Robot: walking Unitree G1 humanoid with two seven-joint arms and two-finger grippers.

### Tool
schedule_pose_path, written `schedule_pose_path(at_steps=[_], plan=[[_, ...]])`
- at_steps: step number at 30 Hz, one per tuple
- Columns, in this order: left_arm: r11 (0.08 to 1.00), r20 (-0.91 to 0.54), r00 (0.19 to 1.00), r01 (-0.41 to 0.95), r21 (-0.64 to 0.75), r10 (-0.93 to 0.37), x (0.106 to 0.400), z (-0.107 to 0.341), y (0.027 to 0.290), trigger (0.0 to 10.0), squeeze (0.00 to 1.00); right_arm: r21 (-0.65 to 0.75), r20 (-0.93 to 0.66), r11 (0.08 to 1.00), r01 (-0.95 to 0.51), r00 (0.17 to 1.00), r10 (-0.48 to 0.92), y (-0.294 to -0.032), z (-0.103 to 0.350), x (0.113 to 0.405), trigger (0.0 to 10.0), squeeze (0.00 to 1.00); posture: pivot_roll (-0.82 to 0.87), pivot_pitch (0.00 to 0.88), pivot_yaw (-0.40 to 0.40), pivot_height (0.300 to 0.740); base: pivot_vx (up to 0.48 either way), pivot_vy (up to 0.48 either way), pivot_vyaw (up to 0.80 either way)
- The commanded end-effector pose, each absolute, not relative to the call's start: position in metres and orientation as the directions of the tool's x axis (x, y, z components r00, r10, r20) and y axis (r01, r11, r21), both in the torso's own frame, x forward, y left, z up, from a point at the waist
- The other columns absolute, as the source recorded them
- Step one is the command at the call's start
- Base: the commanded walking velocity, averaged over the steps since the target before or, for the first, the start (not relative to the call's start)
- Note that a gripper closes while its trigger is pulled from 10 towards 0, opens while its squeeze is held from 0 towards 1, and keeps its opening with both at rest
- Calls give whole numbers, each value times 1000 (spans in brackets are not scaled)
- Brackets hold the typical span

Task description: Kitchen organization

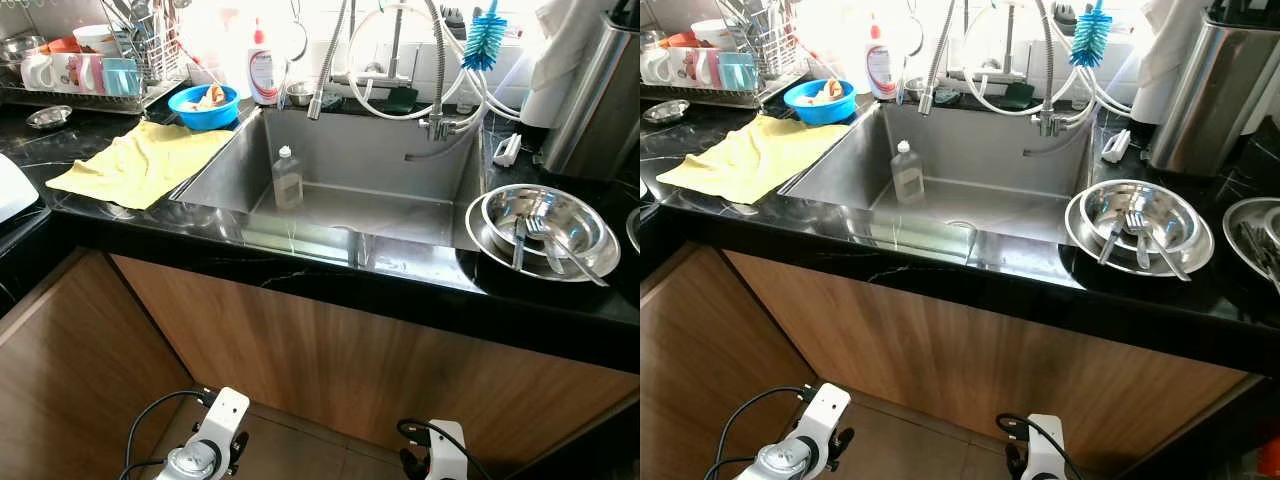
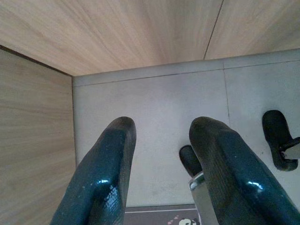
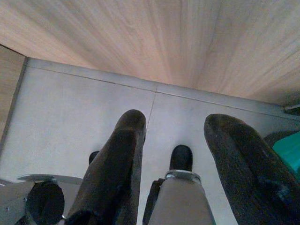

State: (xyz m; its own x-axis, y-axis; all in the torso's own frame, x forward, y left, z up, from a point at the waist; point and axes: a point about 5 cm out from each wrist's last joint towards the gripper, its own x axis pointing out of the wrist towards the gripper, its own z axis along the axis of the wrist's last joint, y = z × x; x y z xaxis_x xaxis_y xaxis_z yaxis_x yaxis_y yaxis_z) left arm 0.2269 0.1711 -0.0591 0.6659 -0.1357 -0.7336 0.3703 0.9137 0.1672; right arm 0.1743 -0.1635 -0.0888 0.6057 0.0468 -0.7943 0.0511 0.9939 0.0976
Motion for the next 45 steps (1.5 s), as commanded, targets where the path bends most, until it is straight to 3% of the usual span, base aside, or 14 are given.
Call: schedule_pose_path(at_steps=[1,7,14,25,45], plan=[[915,-745,656,366,170,-124,225,-60,176,10000,0,97,-794,994,48,605,49,-162,-89,175,10000,0,-67,0,44,740,0,0,0],[914,-751,648,368,169,-122,223,-62,175,10000,0,94,-803,995,40,594,52,-162,-89,174,10000,0,-67,0,44,740,165,0,0],[916,-753,647,365,167,-121,222,-62,176,10000,0,99,-799,994,40,598,55,-162,-89,175,10000,0,-64,0,44,705,248,0,0],[916,-753,647,365,166,-122,223,-62,177,10000,0,93,-800,995,37,597,53,-162,-89,175,10000,0,-65,0,44,705,249,0,0],[922,-749,648,362,141,-139,222,-62,175,10000,0,96,-799,995,34,599,57,-162,-89,175,10000,0,-63,0,43,705,0,0,0]])
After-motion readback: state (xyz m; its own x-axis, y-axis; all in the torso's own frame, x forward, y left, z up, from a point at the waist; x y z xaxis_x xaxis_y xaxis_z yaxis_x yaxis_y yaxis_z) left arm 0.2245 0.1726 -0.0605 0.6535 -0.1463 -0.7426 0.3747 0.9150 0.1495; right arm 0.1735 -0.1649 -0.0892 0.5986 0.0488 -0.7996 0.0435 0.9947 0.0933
